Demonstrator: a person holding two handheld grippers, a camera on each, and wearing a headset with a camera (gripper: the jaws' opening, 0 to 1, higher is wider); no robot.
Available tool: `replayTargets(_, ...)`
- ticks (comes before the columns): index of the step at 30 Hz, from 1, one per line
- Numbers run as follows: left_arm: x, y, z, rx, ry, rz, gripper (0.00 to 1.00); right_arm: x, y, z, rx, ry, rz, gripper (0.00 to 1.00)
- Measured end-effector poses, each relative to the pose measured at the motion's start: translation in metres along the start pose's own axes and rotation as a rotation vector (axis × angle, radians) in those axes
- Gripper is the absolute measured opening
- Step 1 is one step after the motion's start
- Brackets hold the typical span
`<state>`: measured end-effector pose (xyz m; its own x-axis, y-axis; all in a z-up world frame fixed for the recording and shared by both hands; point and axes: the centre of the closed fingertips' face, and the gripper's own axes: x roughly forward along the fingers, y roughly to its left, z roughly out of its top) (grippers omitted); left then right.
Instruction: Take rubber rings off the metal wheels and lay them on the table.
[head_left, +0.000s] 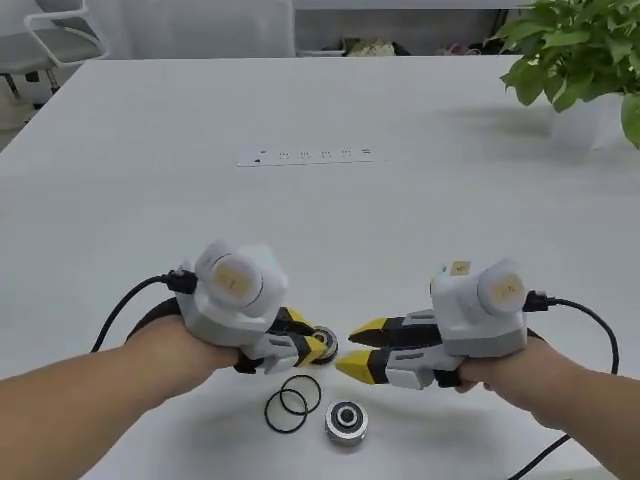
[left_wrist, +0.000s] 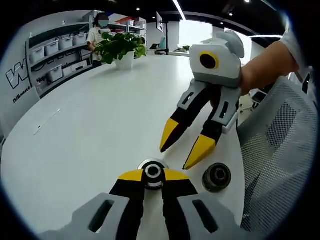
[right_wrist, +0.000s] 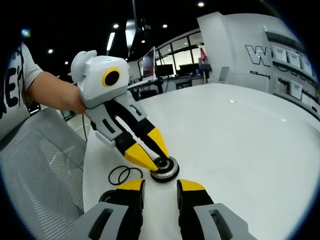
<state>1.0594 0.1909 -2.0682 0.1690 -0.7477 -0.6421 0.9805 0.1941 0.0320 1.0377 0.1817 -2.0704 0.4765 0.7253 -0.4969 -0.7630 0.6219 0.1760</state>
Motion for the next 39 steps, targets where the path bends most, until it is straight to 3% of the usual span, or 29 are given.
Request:
replayTargets(8, -0.001, 0.000, 0.001, -0.011, -0.007, 0.014, 0.08, 0.010, -0.006, 0.001, -0.034, 0.023, -0.039, 0.28)
replayTargets(25, -0.001, 0.001, 0.000, -0.026, -0.008, 0.030, 0.08, 0.026, -0.009, -0.001, -0.042, 0.064, -0.039, 0.29)
replayTargets(39, -0.001, 0.001, 0.000, -0.037, -0.011, 0.039, 0.08, 0.022, -0.004, -0.001, -0.041, 0.052, -0.048, 0.23)
